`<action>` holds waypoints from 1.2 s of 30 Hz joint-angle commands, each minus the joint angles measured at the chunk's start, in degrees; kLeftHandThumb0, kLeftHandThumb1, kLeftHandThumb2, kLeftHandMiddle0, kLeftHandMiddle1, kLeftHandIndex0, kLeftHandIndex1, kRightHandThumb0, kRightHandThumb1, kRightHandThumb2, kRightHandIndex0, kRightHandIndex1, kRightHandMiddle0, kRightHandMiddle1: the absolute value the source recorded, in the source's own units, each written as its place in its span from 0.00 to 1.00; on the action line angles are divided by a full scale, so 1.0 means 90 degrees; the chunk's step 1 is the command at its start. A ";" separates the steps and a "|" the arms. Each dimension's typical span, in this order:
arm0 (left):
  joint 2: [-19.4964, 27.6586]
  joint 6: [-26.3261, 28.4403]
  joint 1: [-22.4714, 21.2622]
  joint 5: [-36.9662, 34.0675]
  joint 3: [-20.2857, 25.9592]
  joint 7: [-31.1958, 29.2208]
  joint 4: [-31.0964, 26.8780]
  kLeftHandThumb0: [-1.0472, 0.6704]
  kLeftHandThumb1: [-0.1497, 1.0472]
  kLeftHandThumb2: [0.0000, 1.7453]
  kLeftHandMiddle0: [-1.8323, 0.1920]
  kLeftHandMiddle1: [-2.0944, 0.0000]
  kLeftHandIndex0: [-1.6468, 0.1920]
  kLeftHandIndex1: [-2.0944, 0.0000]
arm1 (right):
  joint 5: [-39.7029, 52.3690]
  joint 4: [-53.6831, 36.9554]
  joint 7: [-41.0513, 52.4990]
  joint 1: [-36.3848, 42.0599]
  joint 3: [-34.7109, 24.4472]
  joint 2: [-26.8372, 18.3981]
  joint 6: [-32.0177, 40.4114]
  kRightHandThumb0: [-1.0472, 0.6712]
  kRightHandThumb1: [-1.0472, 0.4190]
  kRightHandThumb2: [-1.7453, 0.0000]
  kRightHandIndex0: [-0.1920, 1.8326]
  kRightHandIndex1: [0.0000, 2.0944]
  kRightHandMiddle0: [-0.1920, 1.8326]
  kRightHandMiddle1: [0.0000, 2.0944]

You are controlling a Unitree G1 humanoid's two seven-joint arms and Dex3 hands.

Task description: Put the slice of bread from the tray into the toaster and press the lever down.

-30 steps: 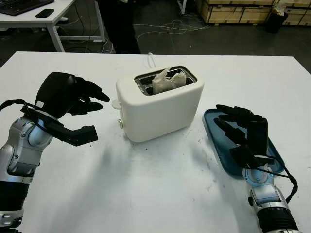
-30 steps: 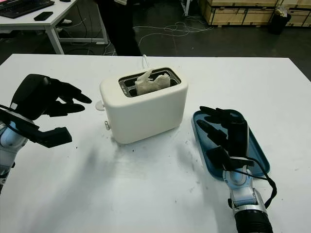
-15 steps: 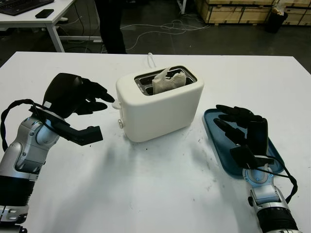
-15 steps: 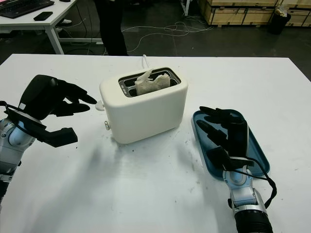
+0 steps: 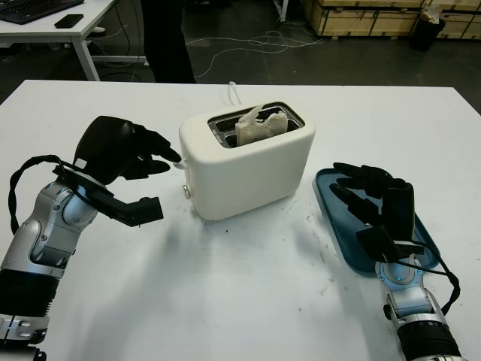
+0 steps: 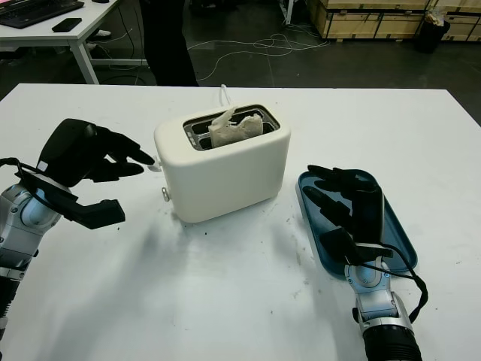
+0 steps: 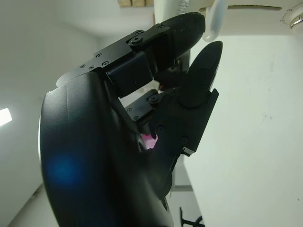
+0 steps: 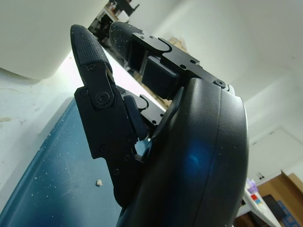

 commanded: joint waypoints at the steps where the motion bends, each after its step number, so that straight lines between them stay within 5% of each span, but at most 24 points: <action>1: 0.0027 -0.0023 -0.0139 -0.0014 -0.0036 -0.0008 0.0030 0.48 0.73 0.00 0.27 0.71 0.14 0.99 | 0.0029 0.0013 -0.0005 -0.0062 0.0003 0.0019 -0.0091 0.23 0.16 1.00 0.66 0.10 0.65 0.00; 24: -0.0088 -0.0017 -0.0370 0.0098 -0.0232 0.0085 0.0386 0.48 0.73 0.00 0.28 0.66 0.13 0.99 | 0.0113 -0.0008 0.0118 -0.0028 0.0000 0.0029 -0.0092 0.23 0.17 1.00 0.67 0.08 0.66 0.00; 36: 0.0256 -0.0141 -0.0720 0.0178 -0.0510 -0.0409 0.0639 0.47 0.71 0.00 0.27 0.65 0.13 0.99 | 0.0138 -0.0008 0.0127 -0.0013 -0.0015 0.0016 -0.0164 0.23 0.17 1.00 0.68 0.07 0.66 0.00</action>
